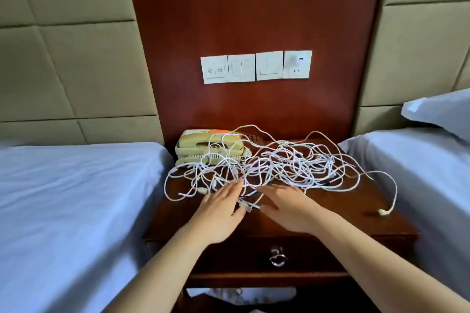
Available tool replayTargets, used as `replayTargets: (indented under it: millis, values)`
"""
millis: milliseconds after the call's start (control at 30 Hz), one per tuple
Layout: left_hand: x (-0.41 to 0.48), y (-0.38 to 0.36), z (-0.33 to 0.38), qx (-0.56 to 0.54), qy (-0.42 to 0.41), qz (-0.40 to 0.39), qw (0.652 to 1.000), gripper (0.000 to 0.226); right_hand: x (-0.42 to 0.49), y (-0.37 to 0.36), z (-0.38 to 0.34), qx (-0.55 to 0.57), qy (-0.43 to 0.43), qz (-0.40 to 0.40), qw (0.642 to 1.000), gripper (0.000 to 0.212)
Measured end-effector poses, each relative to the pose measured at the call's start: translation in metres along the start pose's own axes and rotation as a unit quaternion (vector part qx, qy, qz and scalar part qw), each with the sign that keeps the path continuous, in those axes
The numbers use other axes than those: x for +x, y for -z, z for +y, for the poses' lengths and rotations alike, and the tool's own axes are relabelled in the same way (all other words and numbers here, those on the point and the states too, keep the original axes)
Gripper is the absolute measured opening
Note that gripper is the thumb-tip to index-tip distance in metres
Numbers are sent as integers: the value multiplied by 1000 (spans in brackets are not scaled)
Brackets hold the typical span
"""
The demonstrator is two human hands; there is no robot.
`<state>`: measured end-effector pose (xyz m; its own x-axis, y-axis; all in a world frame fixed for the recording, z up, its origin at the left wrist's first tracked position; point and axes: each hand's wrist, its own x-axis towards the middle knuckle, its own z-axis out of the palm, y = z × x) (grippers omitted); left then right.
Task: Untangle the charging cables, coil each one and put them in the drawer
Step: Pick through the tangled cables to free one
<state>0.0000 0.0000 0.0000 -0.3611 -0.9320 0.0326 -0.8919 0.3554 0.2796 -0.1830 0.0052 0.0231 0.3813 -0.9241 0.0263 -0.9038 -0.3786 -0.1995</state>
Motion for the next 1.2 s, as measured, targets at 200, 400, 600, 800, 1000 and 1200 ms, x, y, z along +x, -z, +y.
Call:
replayTargets:
  millis: [200,400,600,800,1000,1200]
  values:
    - [-15,-40,3,-10,116,14,993,68,-3,-40,5,71,-7,-7,997,53]
    - [1,-51,23,-15,209,75,975,66,3,-66,28,58,25,100,993,45]
    - [18,-50,25,-61,240,103,963,64,18,-61,41,125,41,137,982,29]
    - [34,-49,13,-77,230,160,957,49,31,-63,39,186,4,193,963,16]
    - [41,-45,0,-104,184,181,960,40,32,-63,37,268,-1,284,921,19]
    - [47,-38,-15,-153,115,159,969,38,50,-66,17,174,68,329,925,30]
